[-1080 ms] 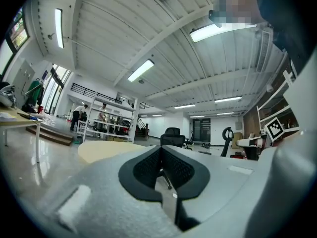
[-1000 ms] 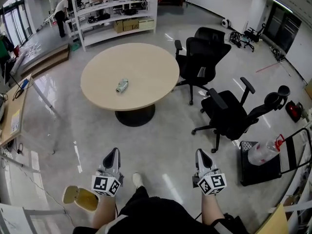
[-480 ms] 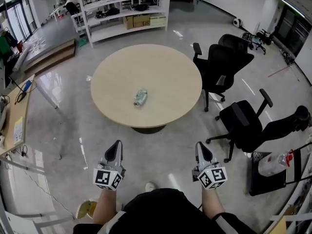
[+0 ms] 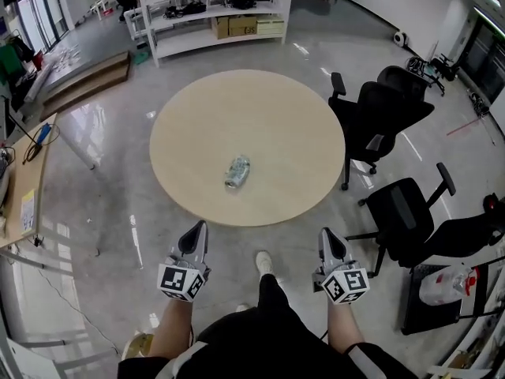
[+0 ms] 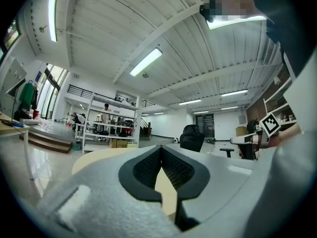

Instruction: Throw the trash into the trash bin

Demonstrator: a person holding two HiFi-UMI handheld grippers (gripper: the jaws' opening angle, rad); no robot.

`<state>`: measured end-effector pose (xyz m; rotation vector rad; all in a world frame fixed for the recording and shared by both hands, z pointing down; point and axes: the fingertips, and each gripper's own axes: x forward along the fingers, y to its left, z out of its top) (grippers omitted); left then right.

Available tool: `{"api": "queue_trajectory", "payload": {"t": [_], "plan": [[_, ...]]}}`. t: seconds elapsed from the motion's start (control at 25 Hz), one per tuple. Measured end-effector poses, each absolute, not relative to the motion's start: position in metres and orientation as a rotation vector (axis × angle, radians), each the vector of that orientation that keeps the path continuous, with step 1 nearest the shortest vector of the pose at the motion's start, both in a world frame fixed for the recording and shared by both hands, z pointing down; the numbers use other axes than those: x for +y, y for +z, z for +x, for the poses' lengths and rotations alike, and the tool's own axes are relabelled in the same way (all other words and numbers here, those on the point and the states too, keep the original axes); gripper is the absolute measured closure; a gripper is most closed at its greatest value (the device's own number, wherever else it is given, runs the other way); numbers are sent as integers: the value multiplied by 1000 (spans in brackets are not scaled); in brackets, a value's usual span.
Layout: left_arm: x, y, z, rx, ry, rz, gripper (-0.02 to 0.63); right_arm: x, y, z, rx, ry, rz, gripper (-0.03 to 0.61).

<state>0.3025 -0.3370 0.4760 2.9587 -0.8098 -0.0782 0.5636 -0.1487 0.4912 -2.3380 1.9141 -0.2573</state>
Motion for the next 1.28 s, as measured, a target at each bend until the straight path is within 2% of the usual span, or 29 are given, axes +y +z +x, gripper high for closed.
{"api": "queue_trajectory", "payload": {"t": [0.48, 0.88, 1.0, 1.28], "plan": [[-453, 457, 393, -962, -127, 2940, 609, -339, 478, 650, 2261, -188, -2113, 574], [-475, 494, 367, -1172, -36, 2808, 609, -457, 538, 574, 2850, -214, -1681, 569], [-472, 510, 353, -1199, -18, 2758, 609, -471, 565, 543, 3081, -157, -1532, 521], [-470, 551, 309, -1318, 44, 2612, 609, -480, 643, 494, 3650, 15, -1024, 330]]}}
